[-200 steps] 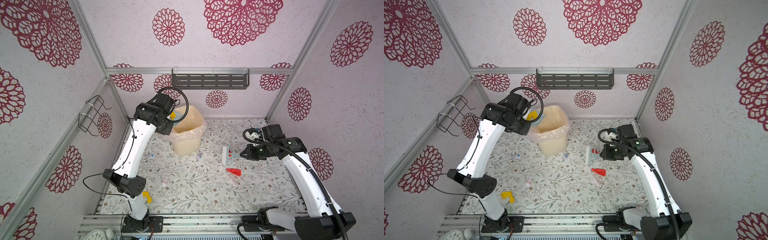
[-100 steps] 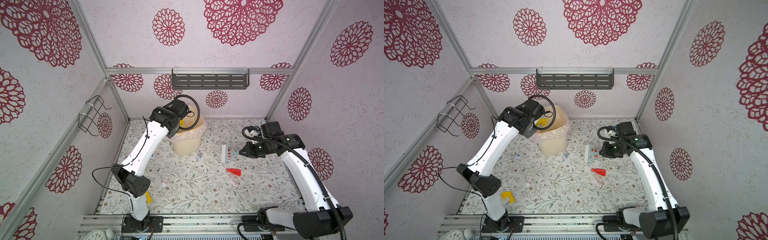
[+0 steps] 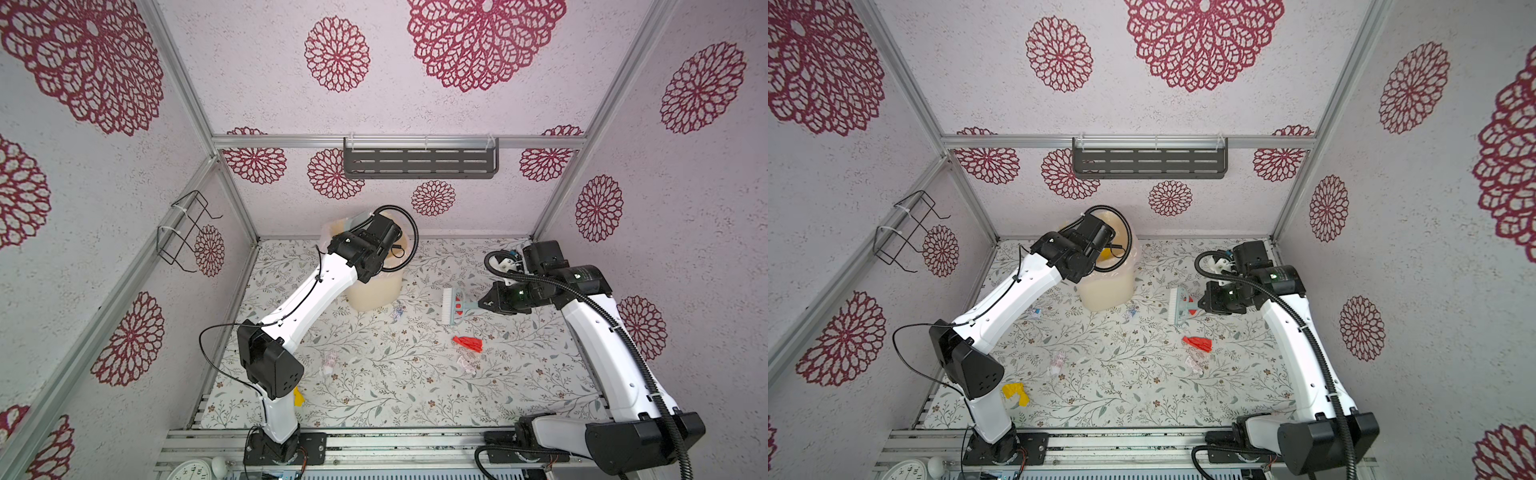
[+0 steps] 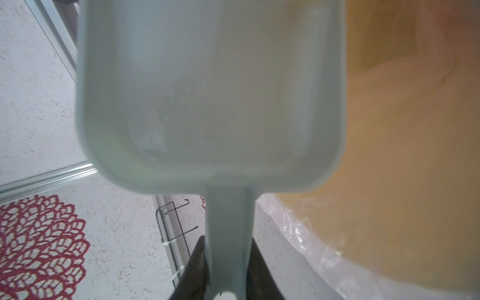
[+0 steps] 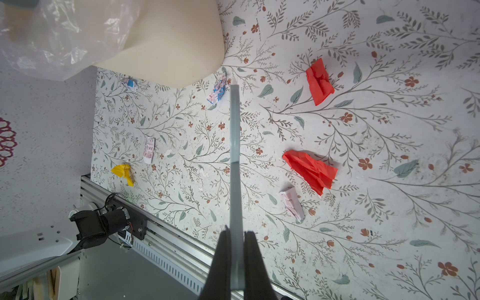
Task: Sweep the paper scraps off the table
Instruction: 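Tilt the teal dustpan over the trash bin with the left gripper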
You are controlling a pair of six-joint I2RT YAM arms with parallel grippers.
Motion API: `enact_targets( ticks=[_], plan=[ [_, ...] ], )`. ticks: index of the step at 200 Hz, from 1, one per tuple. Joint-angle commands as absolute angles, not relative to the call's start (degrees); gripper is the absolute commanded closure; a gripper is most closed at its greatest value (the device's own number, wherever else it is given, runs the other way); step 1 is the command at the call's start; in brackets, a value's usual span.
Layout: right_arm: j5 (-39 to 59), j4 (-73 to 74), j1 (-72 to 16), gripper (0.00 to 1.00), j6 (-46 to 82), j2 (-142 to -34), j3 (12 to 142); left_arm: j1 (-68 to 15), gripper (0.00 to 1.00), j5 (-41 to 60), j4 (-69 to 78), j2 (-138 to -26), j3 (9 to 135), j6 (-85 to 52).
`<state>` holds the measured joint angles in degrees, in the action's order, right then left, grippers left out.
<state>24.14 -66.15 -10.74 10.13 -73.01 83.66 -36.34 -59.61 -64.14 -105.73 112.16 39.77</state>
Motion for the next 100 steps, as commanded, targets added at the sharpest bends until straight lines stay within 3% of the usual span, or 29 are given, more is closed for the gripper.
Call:
enact_targets(
  ticks=[1,57,100],
  plan=[
    [24.28,-67.5,-10.45,1.0,9.14,-72.85,85.44,-36.47,1.0,-63.77,-57.39,-102.75,112.4,45.41],
    [24.02,-67.15,-10.42,1.0,9.06,-73.1,84.84,-36.37,1.0,-62.82,-57.03,-101.45,113.21,43.46],
    [18.81,-68.56,-10.44,1.0,7.23,-72.55,83.19,-38.69,1.0,-52.47,-67.98,-101.82,122.93,27.33]
  ],
)
